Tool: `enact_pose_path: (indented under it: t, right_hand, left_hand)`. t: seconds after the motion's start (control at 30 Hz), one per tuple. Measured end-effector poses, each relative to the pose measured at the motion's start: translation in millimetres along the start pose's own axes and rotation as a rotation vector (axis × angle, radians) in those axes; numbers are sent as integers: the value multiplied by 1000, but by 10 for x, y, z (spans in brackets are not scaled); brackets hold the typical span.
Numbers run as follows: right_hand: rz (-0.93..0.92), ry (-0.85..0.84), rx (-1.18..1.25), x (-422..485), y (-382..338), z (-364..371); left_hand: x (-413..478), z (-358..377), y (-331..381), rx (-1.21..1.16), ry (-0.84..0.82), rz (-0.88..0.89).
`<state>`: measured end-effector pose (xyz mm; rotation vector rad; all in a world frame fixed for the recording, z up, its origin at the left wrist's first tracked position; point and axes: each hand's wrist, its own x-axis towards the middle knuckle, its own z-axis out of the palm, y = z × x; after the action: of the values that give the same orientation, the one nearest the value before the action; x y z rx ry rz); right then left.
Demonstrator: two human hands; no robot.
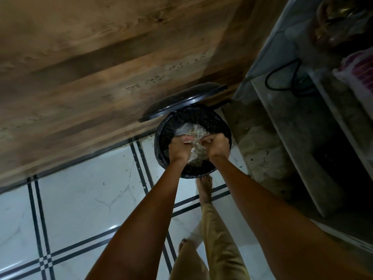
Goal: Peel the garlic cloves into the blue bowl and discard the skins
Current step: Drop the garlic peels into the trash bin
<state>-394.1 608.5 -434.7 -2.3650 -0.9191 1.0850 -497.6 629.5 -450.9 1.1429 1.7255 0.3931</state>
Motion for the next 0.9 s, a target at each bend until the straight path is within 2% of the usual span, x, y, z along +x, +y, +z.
enact_pose_path:
  t: [0.1,0.17,0.27,0.47,0.6,0.73,0.8,0.9]
  right_hand:
    - [1,4,24,-37,-8,-23]
    - [-1,-68,6,-108,22,-70]
    - [40,-123,125,-452,72,-339]
    - [-117,-123,261,-1892,-42,-1790]
    - [-191,120,301,-2896,62,-2925]
    - [-219,485,139,-3928,611,-3869]
    - [-167,646,127,-4356,1083,-4206]
    - [3,864,204,-4917,1949,-4574]
  left_hand:
    - [-38,-33,-13,14,38,47]
    - [-139,-84,7,21,5,75]
    - [-522,-268,212,45,-79,152]
    - [-1915,-720,1166,76,-284,368]
    - [-3015,-580,1954,148,-478,538]
    - [-4167,76,2486,174,-631,769]
    - [-4738,543,2556,239,-761,884]
    - [-5593,1298,2452,430,-967,1030]
